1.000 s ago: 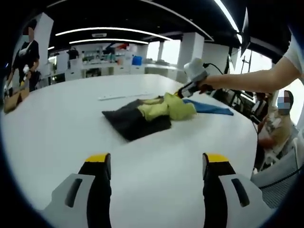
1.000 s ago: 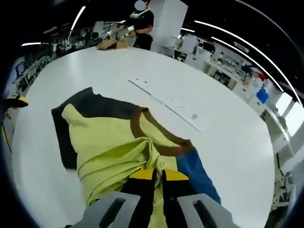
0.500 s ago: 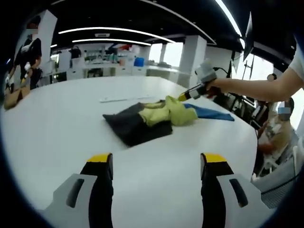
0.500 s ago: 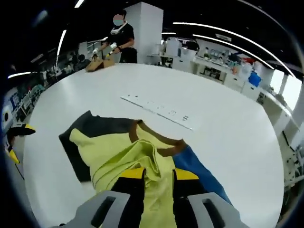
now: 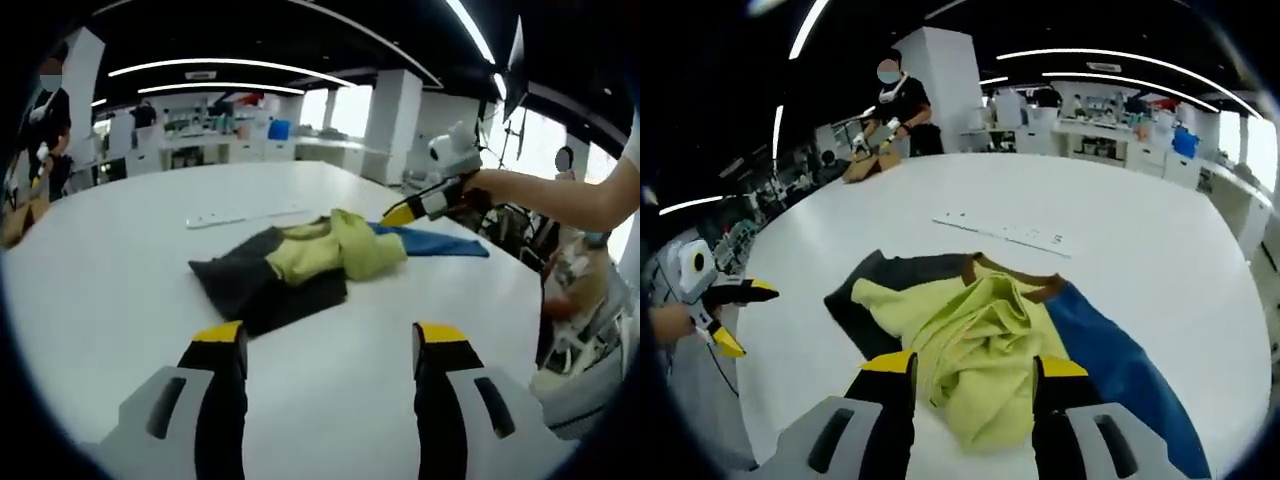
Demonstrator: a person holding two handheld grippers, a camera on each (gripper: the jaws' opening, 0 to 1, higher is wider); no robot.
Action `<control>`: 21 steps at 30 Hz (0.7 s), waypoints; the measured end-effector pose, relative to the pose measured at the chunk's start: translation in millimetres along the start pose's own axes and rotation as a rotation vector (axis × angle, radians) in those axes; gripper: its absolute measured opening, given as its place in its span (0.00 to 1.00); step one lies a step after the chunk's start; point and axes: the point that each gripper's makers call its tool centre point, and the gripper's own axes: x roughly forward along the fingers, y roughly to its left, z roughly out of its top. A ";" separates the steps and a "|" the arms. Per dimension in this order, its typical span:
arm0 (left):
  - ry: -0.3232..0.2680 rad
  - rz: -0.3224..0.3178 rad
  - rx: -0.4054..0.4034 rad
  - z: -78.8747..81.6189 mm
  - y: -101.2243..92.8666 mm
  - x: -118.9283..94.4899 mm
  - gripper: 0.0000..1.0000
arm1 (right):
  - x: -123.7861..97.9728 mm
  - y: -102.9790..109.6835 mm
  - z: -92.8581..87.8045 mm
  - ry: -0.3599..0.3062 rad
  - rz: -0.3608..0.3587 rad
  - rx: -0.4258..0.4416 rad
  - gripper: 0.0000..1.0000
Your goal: Fold the garment on the visible template until the final outline fits inside the template.
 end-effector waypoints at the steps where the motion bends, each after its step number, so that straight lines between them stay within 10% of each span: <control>1: 0.000 0.001 -0.015 1.4 -1.1 4.0 0.62 | -2.5 4.4 -2.6 0.000 0.005 -0.002 0.43; 21: 0.025 -0.026 -0.064 18.2 -29.5 80.3 0.45 | -2.9 44.1 -40.9 0.015 0.087 -0.001 0.27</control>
